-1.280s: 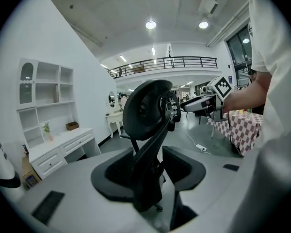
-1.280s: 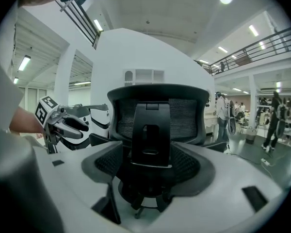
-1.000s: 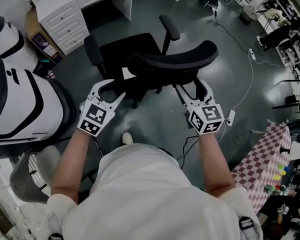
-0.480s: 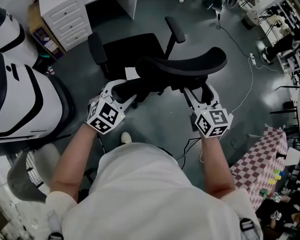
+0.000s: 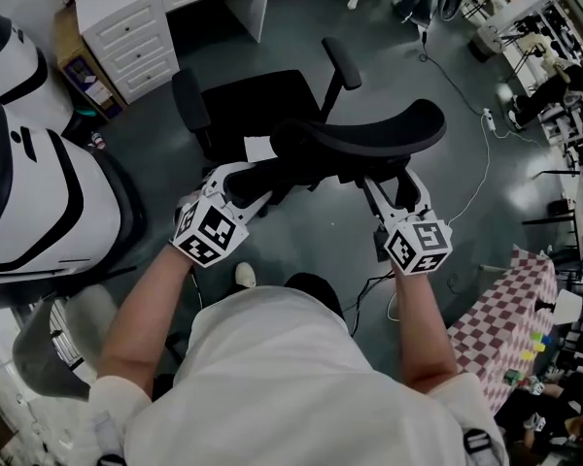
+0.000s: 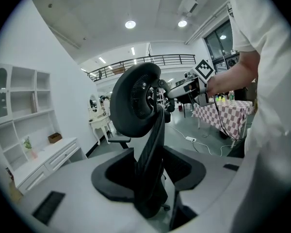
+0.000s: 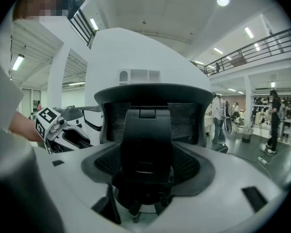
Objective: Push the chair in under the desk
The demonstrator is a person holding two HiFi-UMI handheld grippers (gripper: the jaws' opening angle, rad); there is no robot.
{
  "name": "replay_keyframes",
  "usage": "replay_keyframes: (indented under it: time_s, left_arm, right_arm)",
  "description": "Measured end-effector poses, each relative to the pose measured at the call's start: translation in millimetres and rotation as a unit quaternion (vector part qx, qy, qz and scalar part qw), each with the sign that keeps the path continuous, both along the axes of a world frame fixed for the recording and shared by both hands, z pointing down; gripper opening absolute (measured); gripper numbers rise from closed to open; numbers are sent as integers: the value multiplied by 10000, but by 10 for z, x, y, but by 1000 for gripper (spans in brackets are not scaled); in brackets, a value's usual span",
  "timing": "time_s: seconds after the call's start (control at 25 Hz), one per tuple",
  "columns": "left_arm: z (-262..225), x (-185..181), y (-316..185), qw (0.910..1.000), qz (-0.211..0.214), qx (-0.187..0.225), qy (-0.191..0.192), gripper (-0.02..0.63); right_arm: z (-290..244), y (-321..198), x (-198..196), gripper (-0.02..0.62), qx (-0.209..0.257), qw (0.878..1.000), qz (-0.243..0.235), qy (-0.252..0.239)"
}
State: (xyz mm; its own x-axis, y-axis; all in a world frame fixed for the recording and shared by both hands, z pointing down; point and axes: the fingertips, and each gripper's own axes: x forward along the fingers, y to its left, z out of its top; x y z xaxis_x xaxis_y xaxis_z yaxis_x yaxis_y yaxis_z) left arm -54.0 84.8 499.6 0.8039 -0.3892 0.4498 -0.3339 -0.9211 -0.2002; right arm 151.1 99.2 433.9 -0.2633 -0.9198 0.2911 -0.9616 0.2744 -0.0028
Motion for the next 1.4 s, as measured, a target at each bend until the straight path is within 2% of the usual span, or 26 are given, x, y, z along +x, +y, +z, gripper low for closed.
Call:
replay_keyframes:
  time_s: [0.28, 0.6, 0.76, 1.4]
  left_arm:
    - [26, 2, -87, 10000, -20, -46, 11, 186]
    - [47, 47, -319, 9995, -54, -304, -74, 184]
    - [56, 139, -428, 9988, -16, -460, -157, 180]
    - [36, 590, -739, 9981, -192, -565, -180, 164]
  right_arm:
    - [16, -74, 2, 293, 43, 10000, 0, -26]
    - [20, -313, 38, 295, 78, 9996, -227, -125]
    - [27, -439, 121, 295, 53, 9993, -325, -154]
    - [3, -974, 563, 296, 62, 9976, -661, -178]
